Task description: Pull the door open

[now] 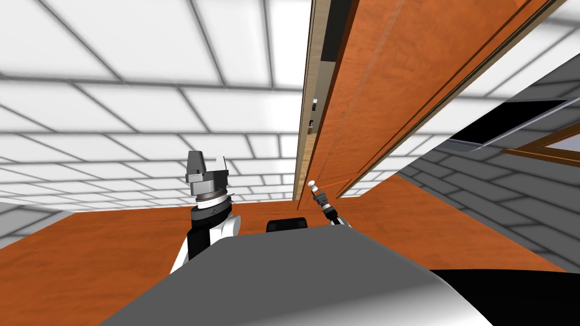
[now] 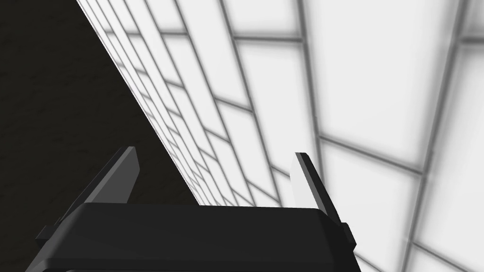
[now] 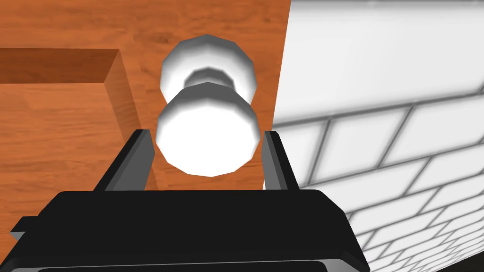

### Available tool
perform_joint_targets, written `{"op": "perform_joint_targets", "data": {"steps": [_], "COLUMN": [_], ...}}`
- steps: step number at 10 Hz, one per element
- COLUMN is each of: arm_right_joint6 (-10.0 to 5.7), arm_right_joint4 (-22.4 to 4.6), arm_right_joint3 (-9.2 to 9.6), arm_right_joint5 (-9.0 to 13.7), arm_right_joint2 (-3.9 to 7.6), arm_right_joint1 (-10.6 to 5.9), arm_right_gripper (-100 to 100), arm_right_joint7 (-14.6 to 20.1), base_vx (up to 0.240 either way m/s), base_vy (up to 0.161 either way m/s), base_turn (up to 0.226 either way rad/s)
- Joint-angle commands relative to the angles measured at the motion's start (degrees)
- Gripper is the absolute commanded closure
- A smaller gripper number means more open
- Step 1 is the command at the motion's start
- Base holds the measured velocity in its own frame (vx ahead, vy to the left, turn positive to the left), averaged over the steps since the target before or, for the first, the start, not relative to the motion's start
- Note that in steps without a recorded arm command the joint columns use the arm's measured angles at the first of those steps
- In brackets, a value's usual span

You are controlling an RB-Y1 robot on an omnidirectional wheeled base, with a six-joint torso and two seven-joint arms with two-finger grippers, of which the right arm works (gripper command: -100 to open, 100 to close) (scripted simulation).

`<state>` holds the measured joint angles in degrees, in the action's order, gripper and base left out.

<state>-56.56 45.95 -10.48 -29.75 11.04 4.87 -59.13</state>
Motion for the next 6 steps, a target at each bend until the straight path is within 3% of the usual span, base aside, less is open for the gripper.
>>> {"op": "perform_joint_targets", "data": {"steps": [1, 2, 6], "arm_right_joint6": [-0.14, -0.14, 0.25], "arm_right_joint4": [0.0, 0.0, -0.2], "arm_right_joint3": [0.12, 0.12, 0.26], "arm_right_joint5": [0.0, 0.0, 2.2], "arm_right_joint2": [-0.14, -0.14, 0.19], "arm_right_joint1": [0.07, 0.07, -0.09], "arm_right_gripper": [100, 100, 100], "arm_right_joint7": [0.0, 0.0, 5.4], "base_vx": [0.0, 0.0, -0.023], "base_vy": [0.0, 0.0, -0.006], "base_turn": [0.0, 0.0, 0.079]}}
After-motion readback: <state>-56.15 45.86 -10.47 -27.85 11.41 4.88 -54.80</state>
